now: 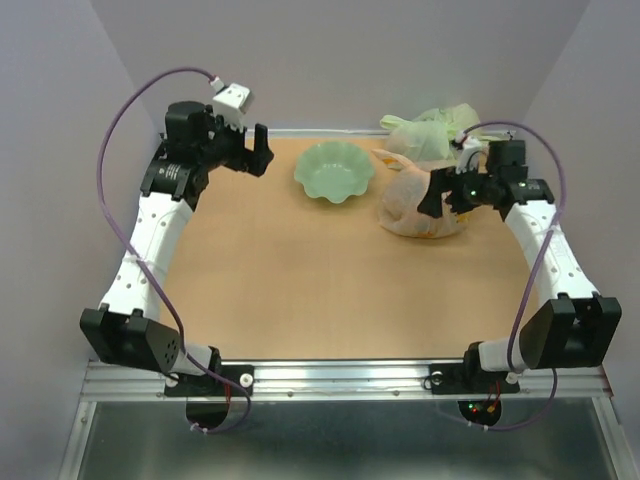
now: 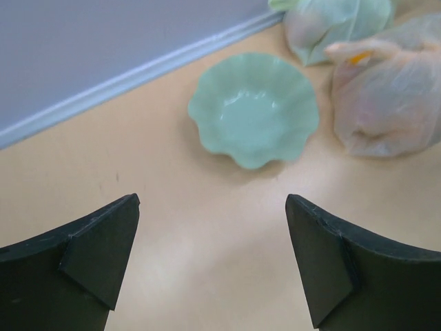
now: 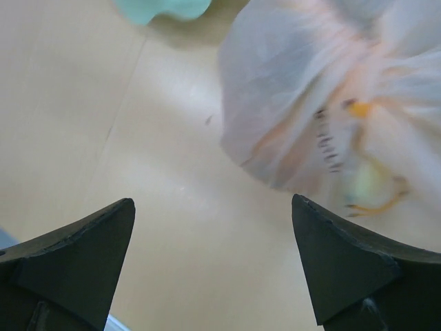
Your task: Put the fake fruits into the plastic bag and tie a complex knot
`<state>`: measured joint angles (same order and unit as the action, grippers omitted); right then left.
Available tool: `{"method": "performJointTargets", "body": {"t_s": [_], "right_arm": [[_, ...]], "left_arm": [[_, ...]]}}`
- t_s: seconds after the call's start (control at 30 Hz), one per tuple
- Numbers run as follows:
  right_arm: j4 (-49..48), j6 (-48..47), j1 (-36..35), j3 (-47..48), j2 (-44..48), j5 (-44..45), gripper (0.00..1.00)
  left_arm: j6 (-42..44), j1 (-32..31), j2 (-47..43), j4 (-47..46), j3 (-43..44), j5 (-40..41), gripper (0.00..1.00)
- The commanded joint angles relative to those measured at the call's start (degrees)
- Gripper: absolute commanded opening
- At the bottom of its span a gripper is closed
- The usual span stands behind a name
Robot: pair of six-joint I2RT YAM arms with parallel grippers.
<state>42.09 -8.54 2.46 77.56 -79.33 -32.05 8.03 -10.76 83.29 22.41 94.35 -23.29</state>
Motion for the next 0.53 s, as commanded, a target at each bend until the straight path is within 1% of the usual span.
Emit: {"method": "performJointTargets", "body": {"t_s": [0.0,0.03,0.07,0.1,0.13,0.17,0.27,0.37,0.43,0.5], "right_arm": [[-4.11,3.61,-9.04,-9.69,2.60,2.87,1.00],[-4.99,3.70,-10.70,-11.45,3.21,4.09,1.00],[-6.13,3.61,-13.59,-15.29,3.91,7.06,1.00],[-8.40,3.09,-14.66,-17.07,5.14,8.14,1.00],[-9.29,2.91,-15.55,-18.66,5.67,9.54,1.00],[-10.09,2.91,-16.77,-21.80,6.03,10.08,1.00],[-13.42,2.47,-18.10,-26.39,8.13,10.87,1.00],[-14.05,2.12,-18.28,-28.16,9.89,12.18,1.00],[-14.05,2.64,-18.37,-28.86,10.94,13.41,1.00],[-14.14,3.17,-18.37,-28.78,13.40,17.01,1.00]], "left_arm": [[8.13,0.04,-6.28,5.27,-13.54,7.56,0.99],[8.75,-0.05,-7.86,5.10,-16.36,7.21,0.99],[9.19,-0.05,-10.75,4.66,-21.78,6.42,0.98],[9.11,0.04,-12.08,4.13,-24.36,6.33,0.99],[8.85,-0.05,-14.53,3.26,-28.91,6.15,0.99],[8.93,-0.22,-15.51,2.81,-30.96,5.89,0.99],[9.02,-0.57,-18.58,0.71,-37.19,6.32,0.99],[9.98,-1.01,-20.00,-1.49,-41.68,7.98,0.99],[11.21,-1.71,-20.18,-2.11,-42.49,8.61,0.99],[11.57,-1.89,-21.32,-3.69,-42.05,9.83,0.99]]}}
